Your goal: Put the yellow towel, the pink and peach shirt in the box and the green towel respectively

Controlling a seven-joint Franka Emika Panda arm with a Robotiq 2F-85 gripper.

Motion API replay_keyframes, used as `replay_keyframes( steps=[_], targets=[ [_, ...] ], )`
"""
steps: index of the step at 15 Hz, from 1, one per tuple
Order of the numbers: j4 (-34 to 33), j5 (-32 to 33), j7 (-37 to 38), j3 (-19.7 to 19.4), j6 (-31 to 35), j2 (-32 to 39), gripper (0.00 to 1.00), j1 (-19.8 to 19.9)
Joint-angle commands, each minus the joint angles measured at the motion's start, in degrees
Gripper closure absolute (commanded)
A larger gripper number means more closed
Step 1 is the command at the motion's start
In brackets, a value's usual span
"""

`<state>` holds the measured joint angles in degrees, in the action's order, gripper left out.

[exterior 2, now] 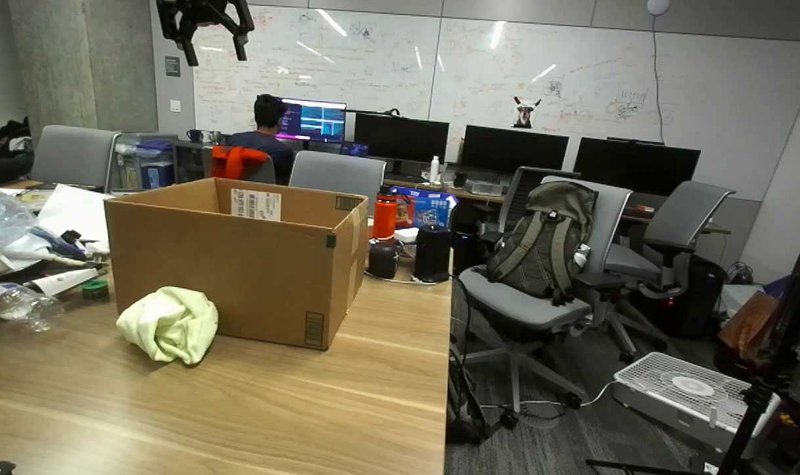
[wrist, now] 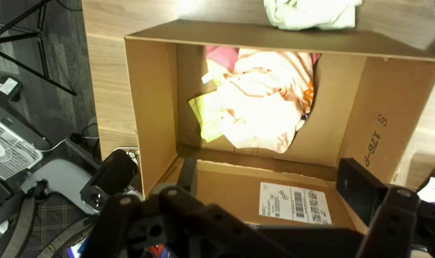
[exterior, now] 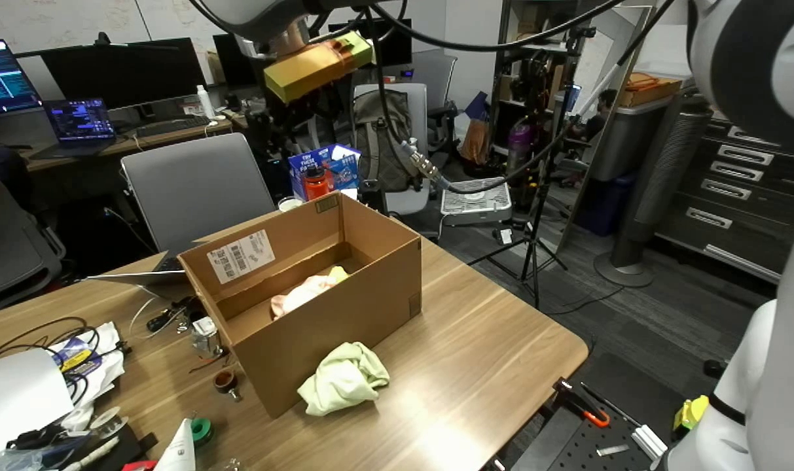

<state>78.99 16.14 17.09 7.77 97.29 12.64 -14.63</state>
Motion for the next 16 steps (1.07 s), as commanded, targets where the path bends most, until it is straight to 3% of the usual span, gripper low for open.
replay_keyframes(
  steps=[1,9,16],
  targets=[
    [9.71,-3.94,-2.06,0.59,-0.65,-6.23,0.00,0.63],
    [25.54,-11.83,-2.38,1.70,-0.63,-11.40,0.00,1.19],
    [34.71,-15.49,-2.90,2.43,1.14,-12.40,0.00,1.13]
  ],
)
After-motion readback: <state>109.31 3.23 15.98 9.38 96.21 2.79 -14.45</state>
